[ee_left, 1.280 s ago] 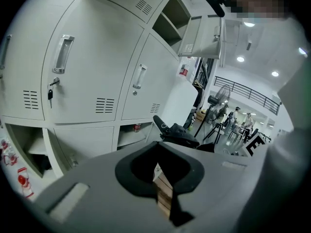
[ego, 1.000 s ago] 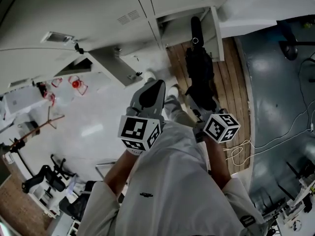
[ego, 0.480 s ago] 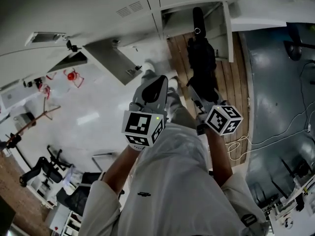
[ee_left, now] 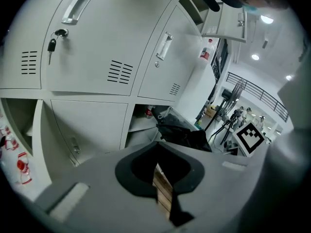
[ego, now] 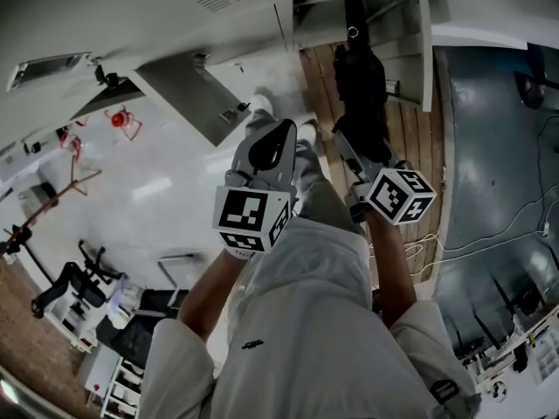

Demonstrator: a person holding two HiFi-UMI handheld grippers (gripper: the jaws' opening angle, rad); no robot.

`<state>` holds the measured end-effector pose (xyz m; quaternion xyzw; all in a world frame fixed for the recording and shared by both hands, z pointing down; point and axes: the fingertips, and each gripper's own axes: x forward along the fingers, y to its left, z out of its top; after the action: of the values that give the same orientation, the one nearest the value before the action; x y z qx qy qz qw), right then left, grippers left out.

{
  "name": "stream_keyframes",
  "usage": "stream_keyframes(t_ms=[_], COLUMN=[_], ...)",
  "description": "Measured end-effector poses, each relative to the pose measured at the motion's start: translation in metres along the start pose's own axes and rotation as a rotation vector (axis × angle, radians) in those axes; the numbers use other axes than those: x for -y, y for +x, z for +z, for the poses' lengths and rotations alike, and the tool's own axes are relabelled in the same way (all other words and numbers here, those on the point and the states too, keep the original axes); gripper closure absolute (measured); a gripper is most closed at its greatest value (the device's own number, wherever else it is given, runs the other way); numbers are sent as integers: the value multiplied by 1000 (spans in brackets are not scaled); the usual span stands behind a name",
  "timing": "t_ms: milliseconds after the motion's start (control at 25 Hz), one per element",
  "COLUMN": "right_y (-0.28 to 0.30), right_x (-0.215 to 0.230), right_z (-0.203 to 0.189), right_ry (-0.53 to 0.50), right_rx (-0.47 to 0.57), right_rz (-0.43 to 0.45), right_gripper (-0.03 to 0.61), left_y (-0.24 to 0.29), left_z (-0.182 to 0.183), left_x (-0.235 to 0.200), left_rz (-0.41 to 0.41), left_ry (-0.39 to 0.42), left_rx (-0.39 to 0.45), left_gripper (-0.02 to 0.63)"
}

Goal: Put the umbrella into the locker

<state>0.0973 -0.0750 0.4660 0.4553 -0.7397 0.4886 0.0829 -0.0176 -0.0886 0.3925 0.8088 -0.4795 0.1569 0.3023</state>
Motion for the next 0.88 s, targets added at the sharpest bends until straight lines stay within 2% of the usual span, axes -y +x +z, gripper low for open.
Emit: stream_keyframes(t_ms=[280, 520, 880], right_y=[29, 56, 84], right_x=[14, 18, 23], right_z=[9, 18, 38], right_ry=[-3, -20, -3], right_rx=[-9, 0, 35], right_rz=[0, 9, 27], right_gripper=[316, 314, 314], left_y=[12, 22, 48], left_z=[-3, -3, -21], left_x=[-13, -21, -33], left_rz=[41, 46, 65], left_ry=[-26, -20, -50], left_rx=[8, 17, -5], left_gripper=[595, 595, 595])
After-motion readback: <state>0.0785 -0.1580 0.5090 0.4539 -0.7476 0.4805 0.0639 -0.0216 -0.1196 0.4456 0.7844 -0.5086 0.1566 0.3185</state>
